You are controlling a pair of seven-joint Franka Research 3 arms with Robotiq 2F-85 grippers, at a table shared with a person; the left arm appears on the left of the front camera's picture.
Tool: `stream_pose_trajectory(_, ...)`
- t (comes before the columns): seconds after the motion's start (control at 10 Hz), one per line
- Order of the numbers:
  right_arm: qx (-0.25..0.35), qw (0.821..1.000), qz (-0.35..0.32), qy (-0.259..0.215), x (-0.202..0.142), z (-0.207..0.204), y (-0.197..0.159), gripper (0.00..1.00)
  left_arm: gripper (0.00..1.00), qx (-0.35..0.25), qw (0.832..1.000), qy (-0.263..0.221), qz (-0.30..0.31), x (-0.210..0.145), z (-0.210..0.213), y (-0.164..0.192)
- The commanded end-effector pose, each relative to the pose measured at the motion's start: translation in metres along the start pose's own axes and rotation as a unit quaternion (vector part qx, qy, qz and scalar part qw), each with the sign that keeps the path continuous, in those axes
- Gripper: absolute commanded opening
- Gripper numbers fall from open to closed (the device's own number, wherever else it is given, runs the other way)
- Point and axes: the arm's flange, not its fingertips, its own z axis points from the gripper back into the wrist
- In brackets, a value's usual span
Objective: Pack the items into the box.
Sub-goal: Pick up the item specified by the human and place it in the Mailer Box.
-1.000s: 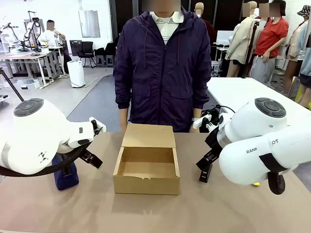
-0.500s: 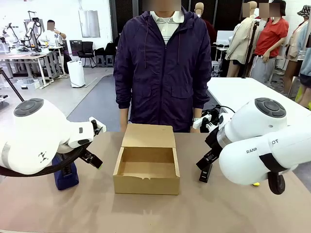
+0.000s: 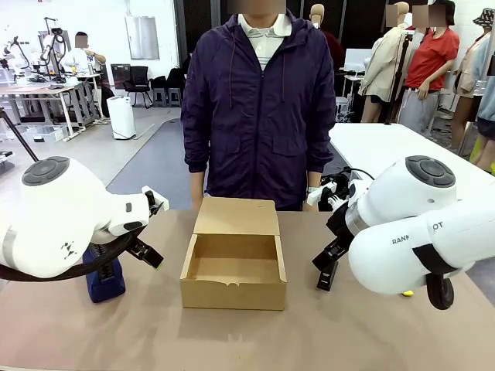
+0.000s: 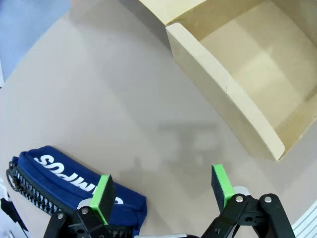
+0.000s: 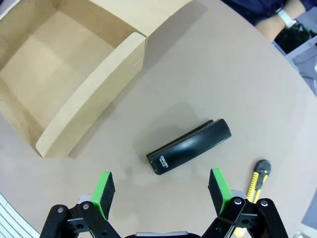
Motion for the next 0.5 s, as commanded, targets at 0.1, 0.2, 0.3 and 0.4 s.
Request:
stream_pose_trajectory(0.1,0.101,0.988,-0.117,0.023,0.010,0.040,-0.031,1.00,1.00,-0.109,0.985,0.025,0.128,0.022,0.040,0.006)
stream_pose_trajectory(0.2,0.159,0.973,-0.167,0.024,0.013,0.069,-0.046,1.00,1.00,-0.176,0.970,0.010,0.167,0.031,0.070,0.017)
stream_pose_trajectory(0.3,0.215,0.953,-0.213,0.018,0.009,0.100,-0.064,1.00,1.00,-0.215,0.956,-0.037,0.198,0.040,0.103,0.031)
stream_pose_trajectory(0.4,0.269,0.931,-0.246,-0.020,-0.006,0.129,-0.084,1.00,1.00,-0.273,0.936,-0.065,0.211,0.033,0.134,0.050)
